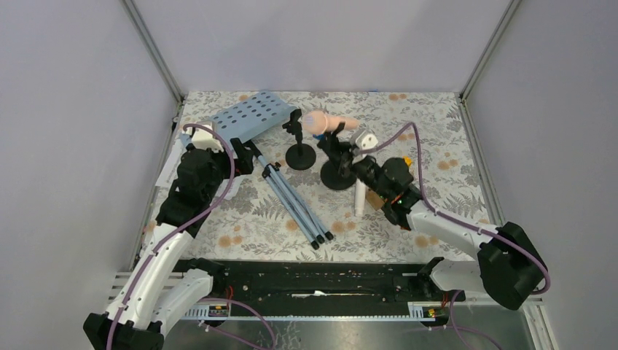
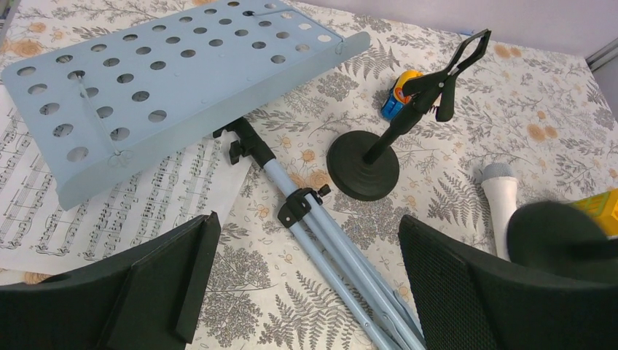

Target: Pack up the instrument practice props

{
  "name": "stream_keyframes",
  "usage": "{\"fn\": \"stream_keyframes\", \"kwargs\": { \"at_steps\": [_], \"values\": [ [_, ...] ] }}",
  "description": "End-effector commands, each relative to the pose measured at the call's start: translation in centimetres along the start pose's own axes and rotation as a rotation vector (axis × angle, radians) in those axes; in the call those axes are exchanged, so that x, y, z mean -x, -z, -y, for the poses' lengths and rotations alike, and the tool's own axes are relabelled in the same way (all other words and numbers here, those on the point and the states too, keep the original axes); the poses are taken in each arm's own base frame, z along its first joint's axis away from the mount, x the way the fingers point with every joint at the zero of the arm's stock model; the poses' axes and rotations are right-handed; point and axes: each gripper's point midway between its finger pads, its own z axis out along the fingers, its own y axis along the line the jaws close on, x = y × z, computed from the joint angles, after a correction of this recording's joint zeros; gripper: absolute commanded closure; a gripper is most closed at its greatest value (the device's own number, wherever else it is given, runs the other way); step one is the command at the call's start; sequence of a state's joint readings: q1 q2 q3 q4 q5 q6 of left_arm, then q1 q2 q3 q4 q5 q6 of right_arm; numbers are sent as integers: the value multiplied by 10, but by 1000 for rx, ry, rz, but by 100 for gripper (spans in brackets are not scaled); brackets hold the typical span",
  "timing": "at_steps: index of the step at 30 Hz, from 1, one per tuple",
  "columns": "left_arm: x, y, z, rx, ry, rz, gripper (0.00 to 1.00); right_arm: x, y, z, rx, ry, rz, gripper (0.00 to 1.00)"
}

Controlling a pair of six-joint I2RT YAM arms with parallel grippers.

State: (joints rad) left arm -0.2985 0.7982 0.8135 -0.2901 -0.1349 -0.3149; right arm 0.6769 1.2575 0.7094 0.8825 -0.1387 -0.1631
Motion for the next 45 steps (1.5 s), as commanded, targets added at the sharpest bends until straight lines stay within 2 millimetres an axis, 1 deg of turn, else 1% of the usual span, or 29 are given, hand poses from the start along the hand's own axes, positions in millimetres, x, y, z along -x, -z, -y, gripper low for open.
{"fn": "stream_keyframes", "kwargs": {
  "at_steps": [1, 2, 5, 8, 11, 15, 19, 21, 24, 25, 27, 29, 31, 32, 34, 37, 39, 43, 45],
  "values": [
    [5, -2, 8, -47, 6, 24, 1, 7, 21, -16, 0, -41, 108, 100],
    [4, -4, 9, -53, 3, 16, 1, 1, 25, -20, 1, -50, 106, 100],
    [1, -6, 10, -58, 1, 4, 1, -8, 34, -26, 3, -94, 137, 100],
    [0, -6, 8, -53, 0, 4, 1, -19, 36, -31, 2, -123, 128, 100],
    [-1, -7, 8, -52, 0, -3, 1, -30, 32, -37, 14, -152, 129, 100],
    [-2, -9, 9, -56, -2, -10, 1, -38, 27, -40, 13, -166, 172, 100],
    [-3, -8, 8, -57, -4, -10, 1, -61, 24, -37, -16, -135, 173, 100],
    [-4, -9, 9, -60, -4, -13, 1, -75, 21, -38, -11, -103, 145, 99],
    [-5, -10, 10, -66, -4, -21, 1, -87, 17, -40, -5, -86, 120, 96],
    [-5, -10, 10, -67, -4, -21, 1, -88, 16, -41, 1, -91, 117, 92],
    [-6, -10, 10, -67, -5, -25, 1, -92, 17, -42, 5, -106, 109, 80],
    [-5, -10, 10, -66, -5, -21, 1, -94, 19, -44, 7, -123, 101, 71],
    [-5, -10, 9, -63, -5, -19, 1, -96, 24, -45, 7, -140, 91, 52],
    [-5, -10, 9, -64, -5, -19, 1, -99, 28, -45, 5, -146, 82, 46],
    [-4, -10, 9, -64, -4, -18, 1, -103, 37, -45, 2, -150, 65, 37],
    [-4, -10, 8, -59, 0, -17, 1, -109, 52, -46, -3, -152, 36, 29],
    [-2, -9, 8, -61, 4, -13, 1, -111, 63, -48, 5, -156, 25, 24],
    [4, -6, 10, -78, 9, 19, 1, -108, 89, -51, 13, -176, 15, 20],
    [6, -4, 15, -111, 9, 37, 1, -102, 101, -55, 30, -210, 19, 19]
  ]
}}
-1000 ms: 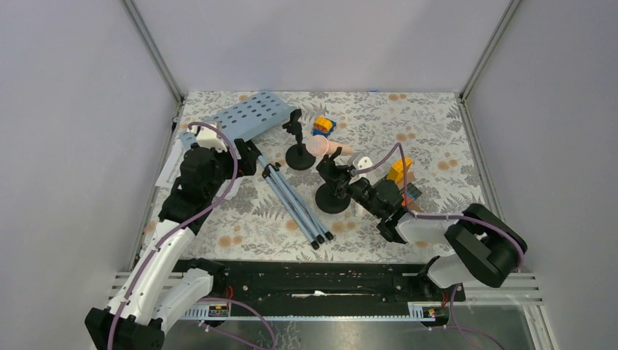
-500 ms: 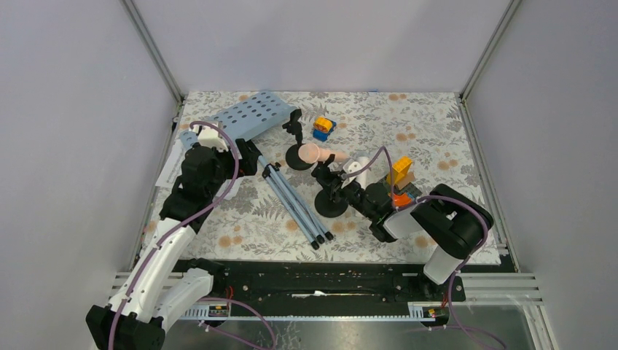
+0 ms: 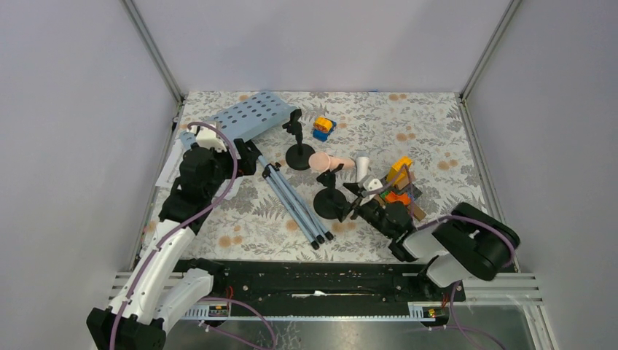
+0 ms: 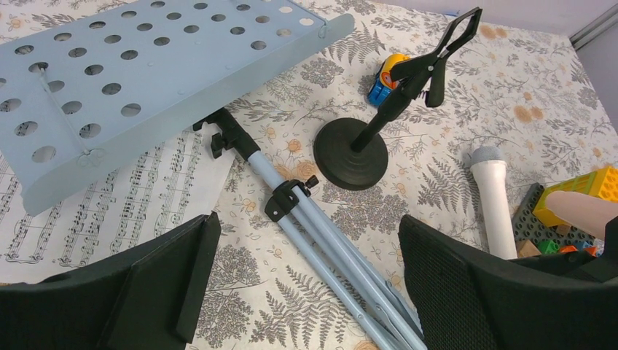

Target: Pack up the instrument practice props

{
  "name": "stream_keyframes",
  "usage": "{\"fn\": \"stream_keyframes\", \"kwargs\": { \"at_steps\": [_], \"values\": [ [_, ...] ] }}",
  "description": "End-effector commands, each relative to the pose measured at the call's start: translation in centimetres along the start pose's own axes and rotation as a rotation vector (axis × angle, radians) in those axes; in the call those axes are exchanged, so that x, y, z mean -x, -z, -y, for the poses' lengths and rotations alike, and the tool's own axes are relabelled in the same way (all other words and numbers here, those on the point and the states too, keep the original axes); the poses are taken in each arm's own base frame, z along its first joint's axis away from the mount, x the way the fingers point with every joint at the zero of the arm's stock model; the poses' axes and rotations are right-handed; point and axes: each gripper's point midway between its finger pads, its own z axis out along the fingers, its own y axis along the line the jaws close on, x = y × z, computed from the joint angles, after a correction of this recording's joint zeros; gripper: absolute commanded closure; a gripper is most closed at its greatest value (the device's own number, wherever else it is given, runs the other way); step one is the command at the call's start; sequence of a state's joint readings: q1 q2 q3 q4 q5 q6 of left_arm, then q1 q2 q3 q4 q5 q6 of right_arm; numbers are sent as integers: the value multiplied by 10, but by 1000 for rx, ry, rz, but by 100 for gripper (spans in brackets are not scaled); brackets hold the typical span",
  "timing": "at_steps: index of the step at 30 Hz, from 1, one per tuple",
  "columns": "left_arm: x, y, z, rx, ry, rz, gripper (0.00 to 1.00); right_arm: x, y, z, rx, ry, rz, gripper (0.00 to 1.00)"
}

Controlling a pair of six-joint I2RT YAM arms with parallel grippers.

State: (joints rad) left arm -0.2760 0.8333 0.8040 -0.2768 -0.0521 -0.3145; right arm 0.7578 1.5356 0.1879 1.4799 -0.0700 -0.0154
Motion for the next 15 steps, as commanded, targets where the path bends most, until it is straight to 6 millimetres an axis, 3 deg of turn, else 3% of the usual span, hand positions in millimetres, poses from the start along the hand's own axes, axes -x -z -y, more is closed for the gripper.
{"fn": "stream_keyframes", "kwargs": {
  "at_steps": [1, 6, 9, 11, 15],
  "values": [
    [21, 6, 12, -73, -2, 98, 1, 59, 22, -14, 49, -39, 209, 19],
    [31, 13, 15, -79, 35, 139, 1, 69, 38, -33, 150, -12, 113, 18],
    [21, 17, 44, -253, 107, 140, 1, 72, 51, -28, 140, 98, 24, 16],
    [11, 16, 56, -341, 179, 145, 1, 91, 59, -18, 92, 172, 38, 16],
    [-13, 14, 60, -387, 250, 168, 1, 143, 72, 0, -36, 143, 145, 15]
  ]
}}
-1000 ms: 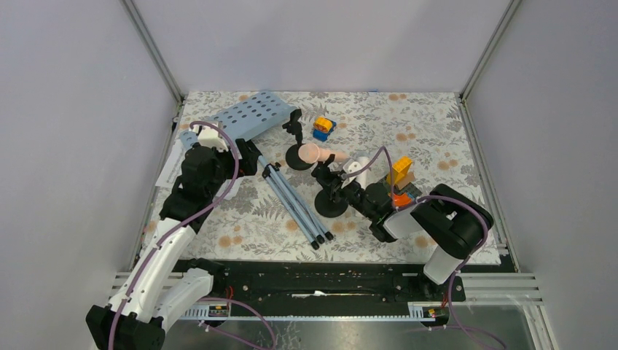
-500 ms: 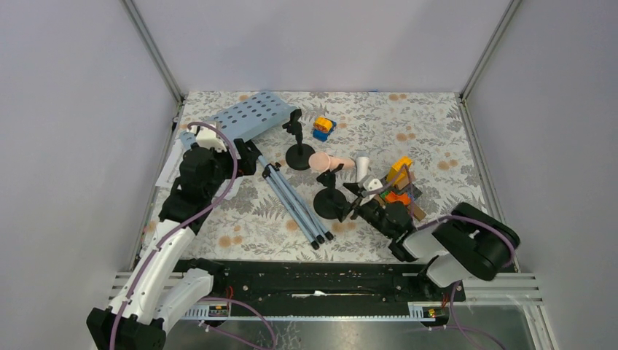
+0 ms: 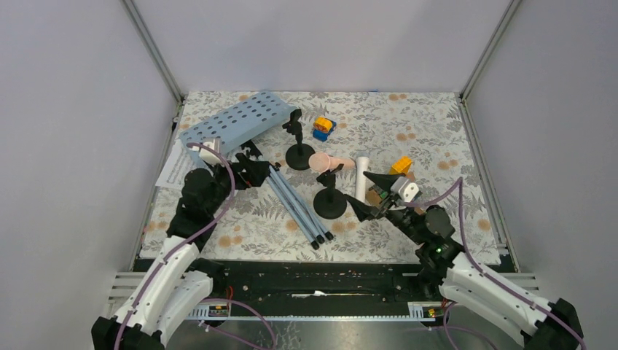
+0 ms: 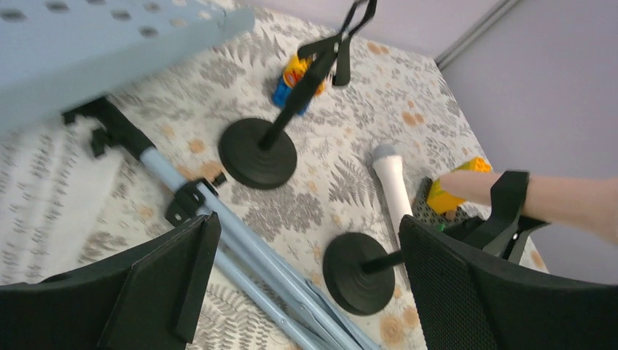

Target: Pack up the instrument practice props

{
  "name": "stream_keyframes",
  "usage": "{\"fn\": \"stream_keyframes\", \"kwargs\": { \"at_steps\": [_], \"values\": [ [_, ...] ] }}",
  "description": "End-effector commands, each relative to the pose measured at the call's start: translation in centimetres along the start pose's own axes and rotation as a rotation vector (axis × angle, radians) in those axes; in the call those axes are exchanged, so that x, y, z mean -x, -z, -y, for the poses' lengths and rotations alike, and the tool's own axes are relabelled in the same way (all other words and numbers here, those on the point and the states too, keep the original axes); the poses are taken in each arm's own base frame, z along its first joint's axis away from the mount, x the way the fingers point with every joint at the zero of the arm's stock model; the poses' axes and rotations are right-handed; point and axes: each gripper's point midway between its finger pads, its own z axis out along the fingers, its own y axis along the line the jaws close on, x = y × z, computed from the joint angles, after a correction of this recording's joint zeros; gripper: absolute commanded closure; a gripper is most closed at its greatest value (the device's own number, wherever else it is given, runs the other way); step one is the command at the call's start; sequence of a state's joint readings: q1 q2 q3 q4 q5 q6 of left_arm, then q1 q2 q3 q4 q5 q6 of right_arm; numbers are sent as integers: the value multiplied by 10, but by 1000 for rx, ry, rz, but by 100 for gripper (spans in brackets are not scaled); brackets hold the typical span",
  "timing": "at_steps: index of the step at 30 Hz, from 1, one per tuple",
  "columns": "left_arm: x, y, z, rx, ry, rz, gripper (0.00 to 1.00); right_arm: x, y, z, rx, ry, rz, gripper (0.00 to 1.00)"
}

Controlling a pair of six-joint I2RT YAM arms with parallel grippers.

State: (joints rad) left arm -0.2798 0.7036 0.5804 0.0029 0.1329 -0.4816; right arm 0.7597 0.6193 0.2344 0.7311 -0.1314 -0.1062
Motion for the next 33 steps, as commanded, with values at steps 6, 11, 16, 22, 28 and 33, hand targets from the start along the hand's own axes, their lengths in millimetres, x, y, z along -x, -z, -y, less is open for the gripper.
{"fn": "stream_keyframes", "kwargs": {
  "at_steps": [6, 11, 16, 22, 28, 33],
  "values": [
    [-24, 6, 59, -274, 38, 146, 1, 38, 12, 30, -163, 22, -47, 15],
    [-56, 6, 93, -326, -104, 145, 1, 41, 14, 31, -163, 28, -61, 15],
    [-74, 34, 120, -524, -255, 276, 1, 42, 18, 31, -162, 34, -79, 15],
    [-83, 42, 138, -647, -387, 348, 1, 42, 20, 32, -174, 37, -85, 15],
    [-72, 26, 148, -632, -422, 448, 1, 43, 15, 31, -165, 20, -77, 15],
    [-66, 10, 161, -615, -413, 480, 1, 37, 15, 28, -156, 0, -90, 15]
  ]
}}
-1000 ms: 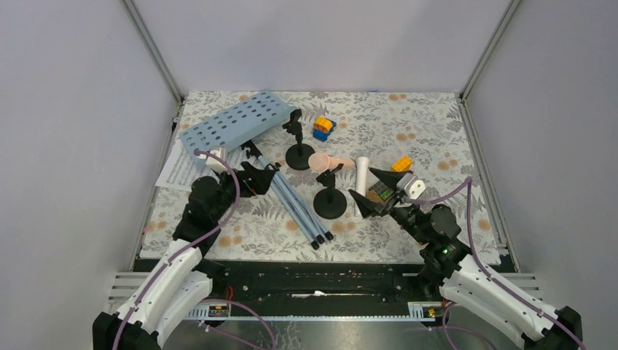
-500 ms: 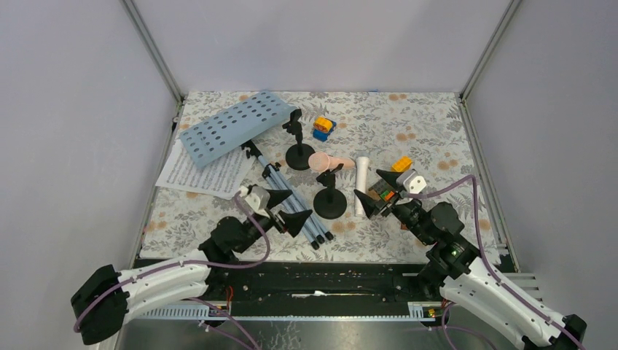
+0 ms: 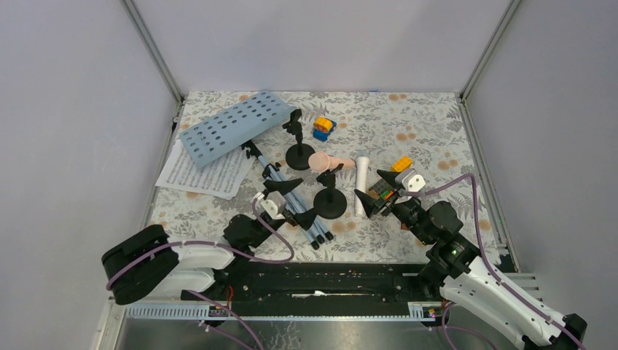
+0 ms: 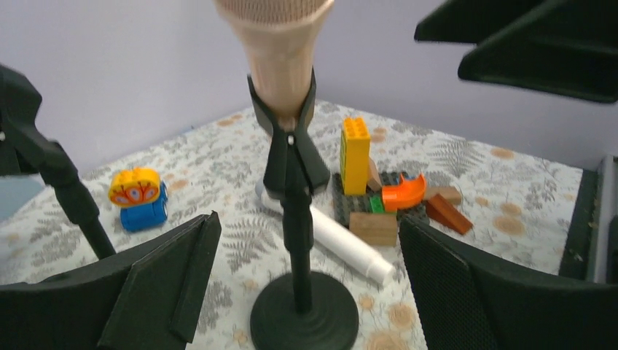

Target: Pack up the instrument practice props

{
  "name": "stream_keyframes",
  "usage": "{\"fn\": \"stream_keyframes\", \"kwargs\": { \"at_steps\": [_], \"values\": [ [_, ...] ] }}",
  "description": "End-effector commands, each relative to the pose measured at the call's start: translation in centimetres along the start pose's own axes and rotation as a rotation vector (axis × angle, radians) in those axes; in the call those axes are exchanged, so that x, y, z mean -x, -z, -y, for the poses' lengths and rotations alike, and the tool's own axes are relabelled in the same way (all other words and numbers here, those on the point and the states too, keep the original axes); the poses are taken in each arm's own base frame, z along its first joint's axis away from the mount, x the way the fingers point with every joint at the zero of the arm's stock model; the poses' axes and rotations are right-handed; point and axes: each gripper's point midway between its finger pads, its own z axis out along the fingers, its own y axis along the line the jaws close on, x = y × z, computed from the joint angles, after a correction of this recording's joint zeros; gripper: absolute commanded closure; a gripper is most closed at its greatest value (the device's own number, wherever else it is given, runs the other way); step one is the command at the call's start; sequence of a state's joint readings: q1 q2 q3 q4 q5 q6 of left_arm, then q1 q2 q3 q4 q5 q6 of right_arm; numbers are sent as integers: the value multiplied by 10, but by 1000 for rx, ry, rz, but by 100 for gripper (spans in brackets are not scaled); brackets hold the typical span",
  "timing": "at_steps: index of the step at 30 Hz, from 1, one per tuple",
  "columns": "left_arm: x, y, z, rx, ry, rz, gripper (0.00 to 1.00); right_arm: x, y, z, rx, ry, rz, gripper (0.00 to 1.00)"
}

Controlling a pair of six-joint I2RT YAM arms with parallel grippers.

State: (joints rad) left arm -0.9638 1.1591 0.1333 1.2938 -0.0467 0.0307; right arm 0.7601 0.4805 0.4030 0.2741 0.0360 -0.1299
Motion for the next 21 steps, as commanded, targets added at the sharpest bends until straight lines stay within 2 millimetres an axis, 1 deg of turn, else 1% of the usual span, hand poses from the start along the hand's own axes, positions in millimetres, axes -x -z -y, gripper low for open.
{"fn": "stream_keyframes", "kwargs": {
  "at_steps": [1, 5, 11, 16, 20, 21],
  "values": [
    [62, -25, -4, 33, -21, 238, 1, 26, -1, -1, 2, -23, 69, 15],
    [61, -40, -7, 61, -20, 236, 1, 25, -1, 2, -13, -23, 71, 15],
    [51, -55, -1, 58, 5, 212, 1, 37, -4, 4, -20, -8, 104, 16],
    [43, -62, -6, 101, 29, 196, 8, 40, -7, 3, -13, -2, 103, 16],
    [37, -67, -8, 119, 35, 182, 12, 50, -11, 3, -10, 11, 144, 18],
    [36, -68, -9, 126, 38, 180, 13, 51, -14, 0, 8, 31, 150, 18]
  ]
}}
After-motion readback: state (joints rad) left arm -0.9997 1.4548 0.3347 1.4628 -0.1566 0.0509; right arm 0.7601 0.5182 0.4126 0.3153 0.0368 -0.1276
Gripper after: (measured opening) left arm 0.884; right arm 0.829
